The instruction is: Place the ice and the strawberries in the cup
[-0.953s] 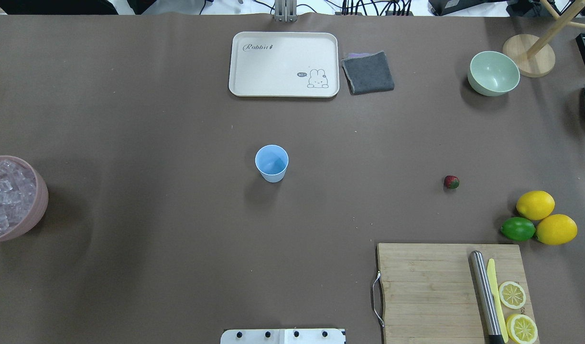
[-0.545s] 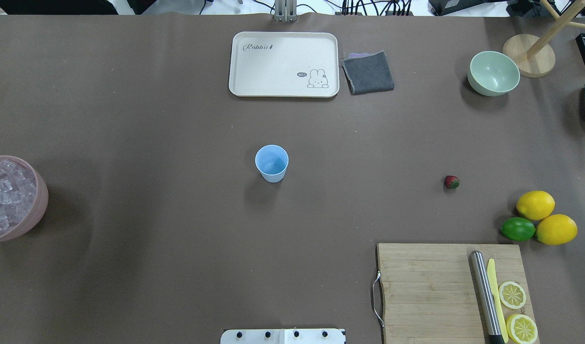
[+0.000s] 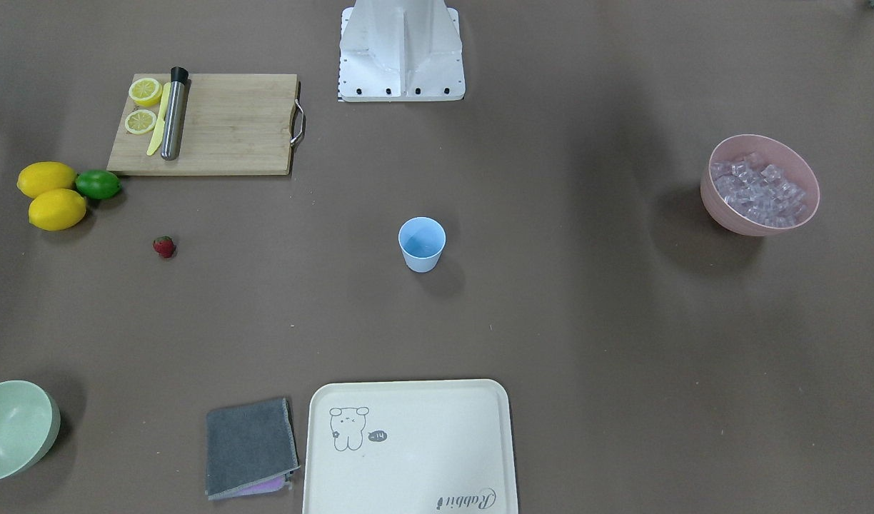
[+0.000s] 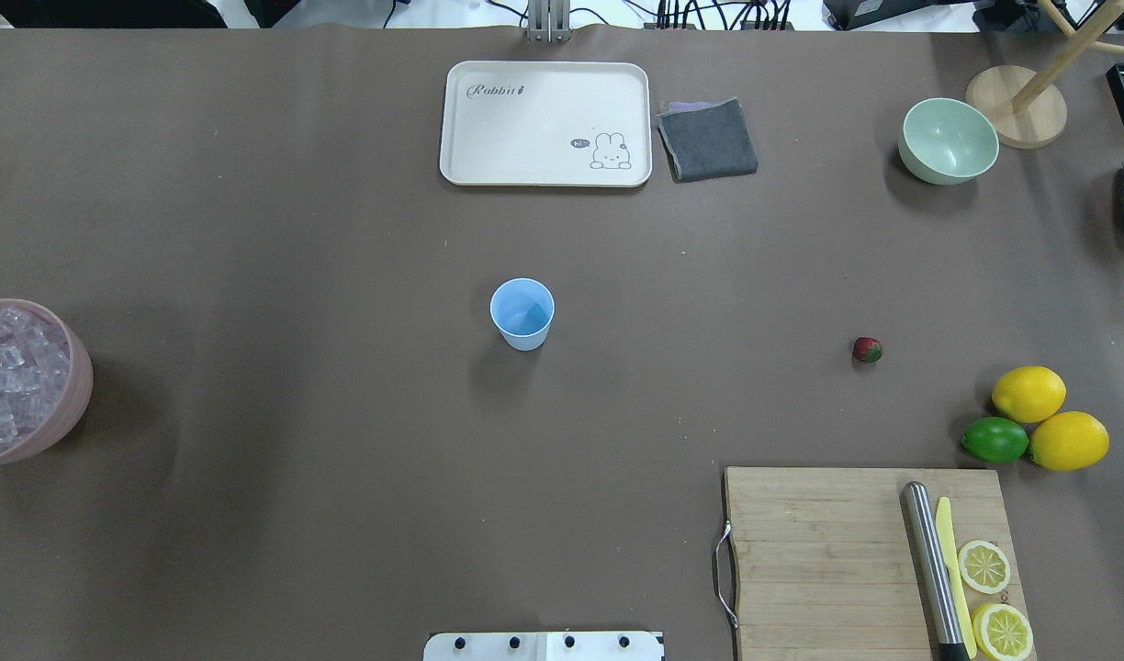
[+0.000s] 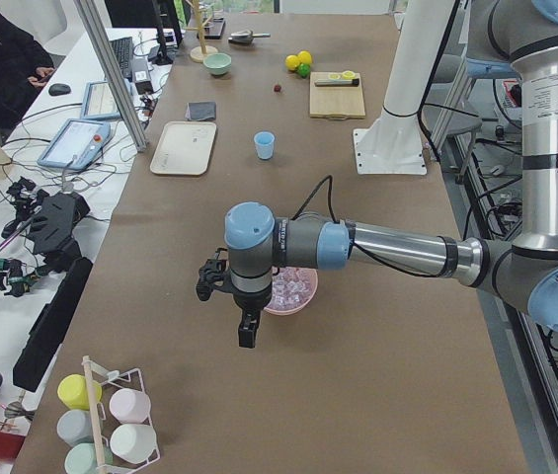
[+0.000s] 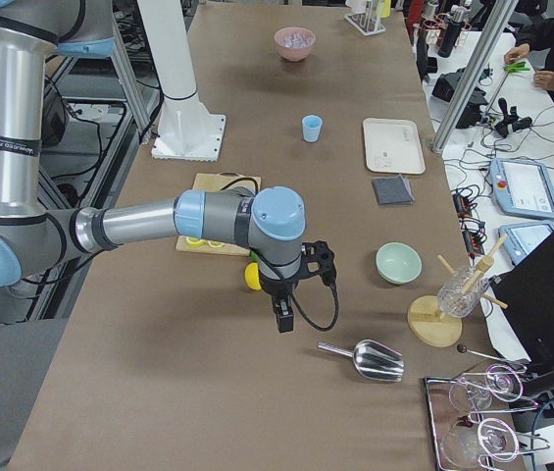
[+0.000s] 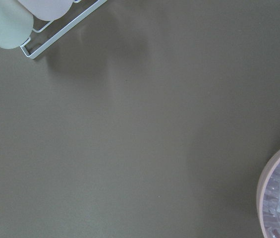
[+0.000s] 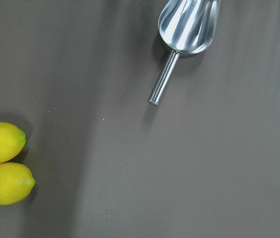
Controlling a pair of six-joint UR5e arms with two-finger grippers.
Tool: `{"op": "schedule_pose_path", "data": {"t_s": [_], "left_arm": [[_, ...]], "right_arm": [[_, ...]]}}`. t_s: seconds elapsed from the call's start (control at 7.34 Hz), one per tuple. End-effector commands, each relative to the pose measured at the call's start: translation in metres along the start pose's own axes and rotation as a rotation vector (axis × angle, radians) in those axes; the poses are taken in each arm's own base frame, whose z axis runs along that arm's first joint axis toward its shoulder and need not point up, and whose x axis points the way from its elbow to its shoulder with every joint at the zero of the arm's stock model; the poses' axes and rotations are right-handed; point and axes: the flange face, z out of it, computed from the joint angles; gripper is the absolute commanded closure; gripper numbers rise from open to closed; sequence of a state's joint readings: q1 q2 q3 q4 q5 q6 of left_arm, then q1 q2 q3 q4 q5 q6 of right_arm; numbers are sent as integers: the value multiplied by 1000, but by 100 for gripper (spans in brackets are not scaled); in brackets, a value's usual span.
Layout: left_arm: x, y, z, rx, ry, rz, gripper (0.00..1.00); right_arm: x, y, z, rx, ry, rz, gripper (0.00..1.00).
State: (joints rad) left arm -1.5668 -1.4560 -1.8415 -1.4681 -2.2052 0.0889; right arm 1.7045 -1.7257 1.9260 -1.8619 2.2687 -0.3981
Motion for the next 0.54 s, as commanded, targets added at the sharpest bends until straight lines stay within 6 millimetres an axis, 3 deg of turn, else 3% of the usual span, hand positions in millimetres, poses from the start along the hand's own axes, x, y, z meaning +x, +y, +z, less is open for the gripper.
{"op": "schedule_pose_path", "data": {"t_s": [0.0, 0.41], "left_arm": [[5, -6, -4, 12, 0, 13, 3], [12, -19, -15, 48, 0, 37, 3]], "right_arm": [[5, 9, 5, -1, -18, 21, 0], [9, 29, 17, -12, -37, 33, 0]]}}
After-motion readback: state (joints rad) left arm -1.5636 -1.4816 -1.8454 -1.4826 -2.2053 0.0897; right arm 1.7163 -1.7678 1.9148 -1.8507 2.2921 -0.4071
